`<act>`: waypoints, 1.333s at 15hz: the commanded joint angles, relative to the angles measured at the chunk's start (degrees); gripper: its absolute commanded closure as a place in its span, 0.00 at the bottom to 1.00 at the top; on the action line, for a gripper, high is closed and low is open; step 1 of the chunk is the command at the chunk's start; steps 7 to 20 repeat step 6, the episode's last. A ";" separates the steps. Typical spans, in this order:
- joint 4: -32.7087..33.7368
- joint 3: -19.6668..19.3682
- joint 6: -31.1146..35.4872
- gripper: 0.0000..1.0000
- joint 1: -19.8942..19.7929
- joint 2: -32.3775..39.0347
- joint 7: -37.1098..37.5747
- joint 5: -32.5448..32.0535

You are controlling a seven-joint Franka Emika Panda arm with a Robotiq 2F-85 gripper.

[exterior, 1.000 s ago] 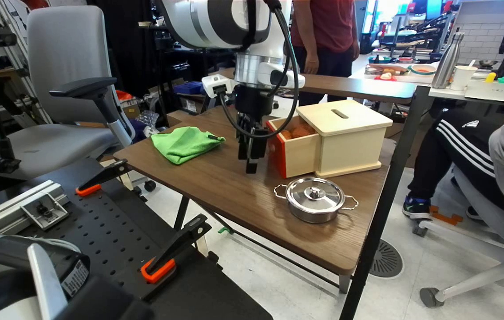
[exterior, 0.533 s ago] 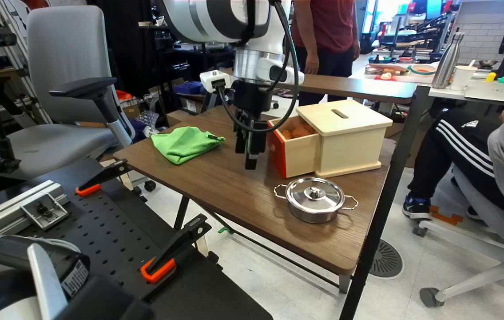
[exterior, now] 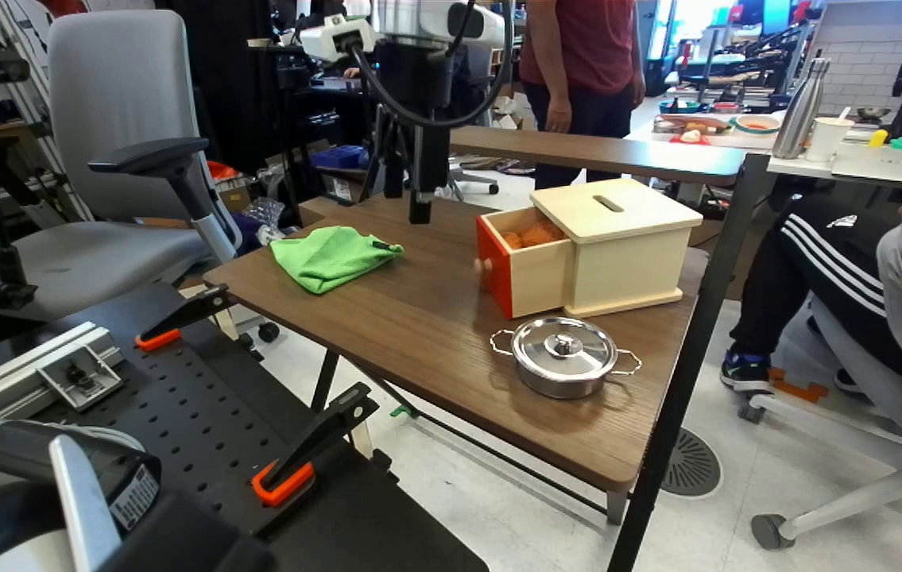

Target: Open the drawer

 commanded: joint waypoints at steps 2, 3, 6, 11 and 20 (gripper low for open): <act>0.45 1.95 -3.13 0.00 -1.78 -1.92 -5.59 2.64; 0.75 2.19 -3.61 0.00 -2.26 -2.02 -6.98 3.24; 0.82 2.30 -3.63 0.00 -2.78 -1.65 -8.23 3.37; 0.82 2.30 -3.63 0.00 -2.78 -1.65 -8.23 3.37; 0.82 2.30 -3.63 0.00 -2.78 -1.65 -8.23 3.37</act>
